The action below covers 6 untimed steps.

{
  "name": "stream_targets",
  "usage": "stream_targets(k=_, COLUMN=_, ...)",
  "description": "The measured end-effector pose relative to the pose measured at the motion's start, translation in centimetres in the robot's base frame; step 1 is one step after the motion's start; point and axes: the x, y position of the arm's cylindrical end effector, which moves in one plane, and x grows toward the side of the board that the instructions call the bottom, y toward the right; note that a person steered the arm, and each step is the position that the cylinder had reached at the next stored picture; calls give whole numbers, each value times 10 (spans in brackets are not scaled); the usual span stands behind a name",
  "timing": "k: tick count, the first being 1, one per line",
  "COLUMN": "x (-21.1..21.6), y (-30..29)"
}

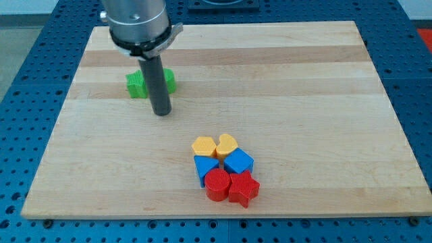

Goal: Adjust the green star to the left side of the green circle

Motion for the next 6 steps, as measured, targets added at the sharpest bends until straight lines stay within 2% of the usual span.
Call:
stream_targets(k=2, x=-23, y=-64)
stream_targets(k=6, x=-50, y=-75)
